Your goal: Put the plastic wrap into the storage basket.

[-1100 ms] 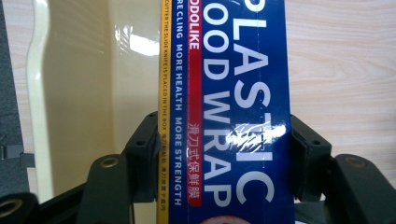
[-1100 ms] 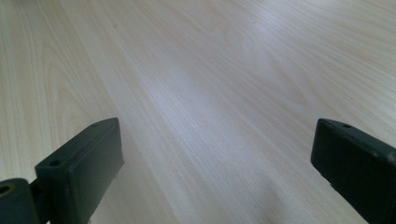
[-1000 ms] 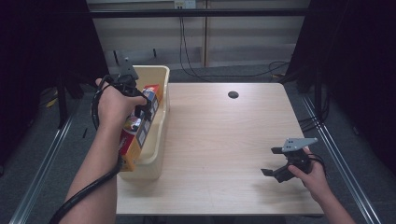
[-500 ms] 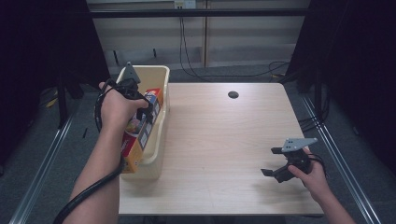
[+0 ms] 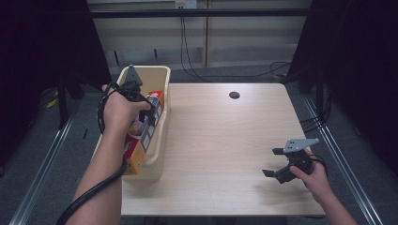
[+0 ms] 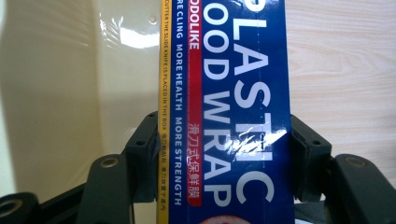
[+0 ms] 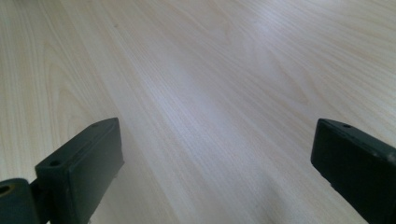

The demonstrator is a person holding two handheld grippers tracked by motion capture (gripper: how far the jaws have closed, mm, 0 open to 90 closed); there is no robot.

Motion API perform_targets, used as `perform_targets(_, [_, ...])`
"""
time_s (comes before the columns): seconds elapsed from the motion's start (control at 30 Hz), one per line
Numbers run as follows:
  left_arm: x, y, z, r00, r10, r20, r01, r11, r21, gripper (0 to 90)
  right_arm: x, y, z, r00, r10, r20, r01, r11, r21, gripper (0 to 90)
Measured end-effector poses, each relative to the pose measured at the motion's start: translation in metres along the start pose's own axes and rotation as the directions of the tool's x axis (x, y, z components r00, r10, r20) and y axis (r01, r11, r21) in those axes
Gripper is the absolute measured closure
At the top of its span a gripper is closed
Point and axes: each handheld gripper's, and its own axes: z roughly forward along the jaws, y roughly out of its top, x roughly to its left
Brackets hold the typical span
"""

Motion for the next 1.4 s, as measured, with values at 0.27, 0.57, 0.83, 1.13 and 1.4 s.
perform_targets(0.27, [0.003,-0.001,0.002,1.0,-0.009,0.0,0.009,1.0,0.002,40.4,0.0,0.0,0.0,1.0,-0.001,-0.002,0.001,1.0,0.001,2.2])
perform_targets(0.57, [0.006,-0.001,0.007,0.9999,-0.014,0.005,0.014,0.9998,0.016,40.4,0.0,0.0,0.0,1.0,-0.004,-0.001,0.004,1.0,0.003,2.2])
perform_targets(0.83, [0.009,-0.002,0.009,0.9998,-0.02,0.007,0.02,0.9997,0.013,40.4,0.001,0.0,0.0,1.0,-0.005,-0.005,0.005,1.0,0.001,2.2])
perform_targets(1.13, [0.012,-0.002,0.016,0.9996,-0.028,0.002,0.028,0.9993,0.023,40.4,0.001,0.001,0.001,1.0,-0.004,-0.004,0.004,1.0,0.002,2.2])
perform_targets(1.4, [0.012,-0.002,0.02,0.9995,-0.031,-0.007,0.032,0.9988,0.038,40.3,0.001,0.001,0.001,1.0,-0.003,-0.005,0.003,1.0,0.002,2.2])
